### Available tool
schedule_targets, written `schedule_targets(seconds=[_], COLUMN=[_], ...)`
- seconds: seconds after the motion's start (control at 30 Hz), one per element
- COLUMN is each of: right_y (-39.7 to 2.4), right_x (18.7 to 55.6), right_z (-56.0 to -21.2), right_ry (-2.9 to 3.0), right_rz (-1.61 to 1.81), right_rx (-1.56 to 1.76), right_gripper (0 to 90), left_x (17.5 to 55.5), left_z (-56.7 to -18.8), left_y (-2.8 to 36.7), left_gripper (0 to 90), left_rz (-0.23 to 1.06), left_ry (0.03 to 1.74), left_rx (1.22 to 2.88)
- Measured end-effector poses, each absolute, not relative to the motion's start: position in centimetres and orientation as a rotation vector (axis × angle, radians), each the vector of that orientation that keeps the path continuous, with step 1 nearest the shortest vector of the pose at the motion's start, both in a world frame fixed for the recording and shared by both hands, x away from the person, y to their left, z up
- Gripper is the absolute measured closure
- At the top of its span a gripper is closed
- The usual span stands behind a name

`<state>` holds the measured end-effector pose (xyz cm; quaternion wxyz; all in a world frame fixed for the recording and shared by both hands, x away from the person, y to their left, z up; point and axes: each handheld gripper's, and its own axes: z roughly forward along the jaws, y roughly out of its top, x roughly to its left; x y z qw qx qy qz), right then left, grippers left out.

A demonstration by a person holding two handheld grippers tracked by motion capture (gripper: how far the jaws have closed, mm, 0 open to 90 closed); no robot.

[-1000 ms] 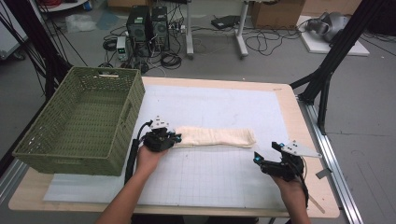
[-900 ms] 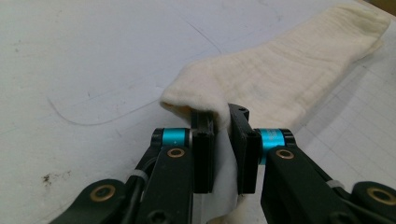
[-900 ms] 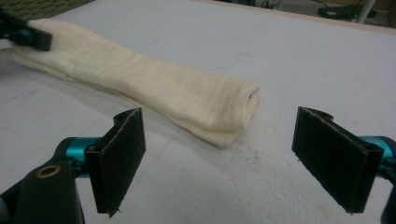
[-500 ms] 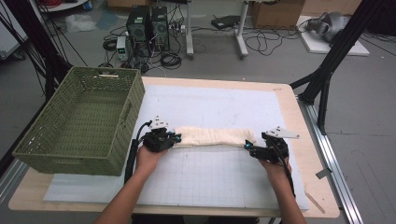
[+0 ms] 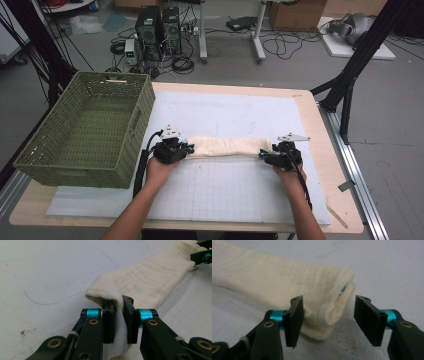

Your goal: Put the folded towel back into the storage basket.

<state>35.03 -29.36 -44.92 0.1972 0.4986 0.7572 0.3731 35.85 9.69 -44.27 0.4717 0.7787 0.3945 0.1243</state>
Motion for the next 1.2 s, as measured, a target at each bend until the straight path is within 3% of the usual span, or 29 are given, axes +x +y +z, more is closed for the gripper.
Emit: schedule_targets(seconds=[0.2, 0.3, 0.37, 0.47, 1.2], right_y=[-29.3, -29.3, -29.3, -29.0, -29.4], right_x=[35.0, 34.9, 34.8, 34.7, 32.8], right_z=[-45.0, -45.0, -45.0, -44.9, -42.1], right_ry=[2.127, 2.137, 2.166, 2.177, 2.119], right_rz=[1.065, 1.087, 1.136, 1.128, 1.300], right_rx=[1.424, 1.438, 1.441, 1.419, 1.102], right_gripper=[49.4, 59.4, 72.4, 78.8, 81.5], left_x=[35.8, 35.7, 35.6, 35.3, 31.0], left_z=[-44.3, -44.3, -44.2, -44.0, -42.1], left_y=[9.7, 9.7, 9.7, 9.9, 12.5], left_gripper=[79.7, 79.8, 79.8, 79.8, 79.9], left_rz=[0.308, 0.312, 0.318, 0.328, 0.347], left_ry=[0.960, 0.953, 0.942, 0.928, 0.831], left_rx=[1.922, 1.927, 1.929, 1.933, 1.771])
